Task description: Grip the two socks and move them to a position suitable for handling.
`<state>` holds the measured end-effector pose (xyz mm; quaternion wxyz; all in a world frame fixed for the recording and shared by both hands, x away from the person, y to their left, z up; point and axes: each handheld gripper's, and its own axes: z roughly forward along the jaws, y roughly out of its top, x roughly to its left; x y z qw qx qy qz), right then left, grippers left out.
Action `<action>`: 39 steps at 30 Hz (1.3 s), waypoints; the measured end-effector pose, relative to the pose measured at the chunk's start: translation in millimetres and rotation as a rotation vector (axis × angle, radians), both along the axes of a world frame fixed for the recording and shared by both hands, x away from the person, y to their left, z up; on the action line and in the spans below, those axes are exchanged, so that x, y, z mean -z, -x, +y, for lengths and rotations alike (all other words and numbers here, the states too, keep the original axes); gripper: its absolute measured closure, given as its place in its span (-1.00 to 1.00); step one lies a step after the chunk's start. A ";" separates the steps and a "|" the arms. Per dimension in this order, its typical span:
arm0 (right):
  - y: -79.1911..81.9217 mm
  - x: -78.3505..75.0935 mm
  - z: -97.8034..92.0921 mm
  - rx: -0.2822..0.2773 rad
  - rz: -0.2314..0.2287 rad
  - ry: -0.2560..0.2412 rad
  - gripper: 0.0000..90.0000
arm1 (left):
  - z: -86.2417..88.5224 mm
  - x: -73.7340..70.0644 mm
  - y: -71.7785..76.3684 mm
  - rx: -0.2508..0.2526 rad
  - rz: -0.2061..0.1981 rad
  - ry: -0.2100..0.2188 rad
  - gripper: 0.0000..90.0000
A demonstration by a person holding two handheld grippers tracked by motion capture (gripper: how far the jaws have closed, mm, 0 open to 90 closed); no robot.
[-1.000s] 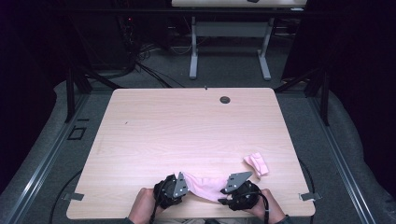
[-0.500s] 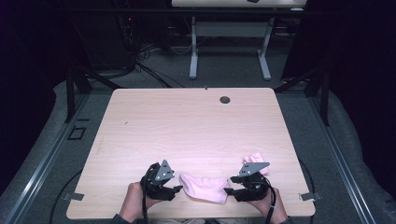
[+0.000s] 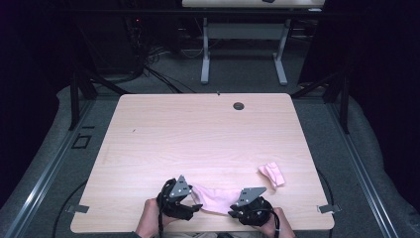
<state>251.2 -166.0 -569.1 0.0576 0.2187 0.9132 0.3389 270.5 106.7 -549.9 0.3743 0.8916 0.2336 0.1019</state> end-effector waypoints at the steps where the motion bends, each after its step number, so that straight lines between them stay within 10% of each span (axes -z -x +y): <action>1: -2.2 -0.3 -0.3 0.004 0.005 0.004 0.88 | -7.2 1.4 0.3 0.030 -0.009 -0.012 -0.47; 12: -16.8 -32.8 -10.5 0.060 0.048 -0.174 0.97 | -53.9 5.5 1.5 0.184 -0.059 -0.053 -0.14; 19: -25.0 -35.8 -16.0 0.085 0.056 -0.231 0.96 | -62.8 11.0 -10.9 0.195 0.001 0.034 0.94; 27: -9.7 -35.7 -34.5 0.075 -0.141 -0.200 -0.19 | -53.5 -16.7 -29.5 0.122 0.071 0.133 0.96; 39: 5.4 -22.3 11.7 0.180 -0.354 -0.120 -0.11 | -59.0 -43.2 -40.8 0.043 0.120 0.183 0.96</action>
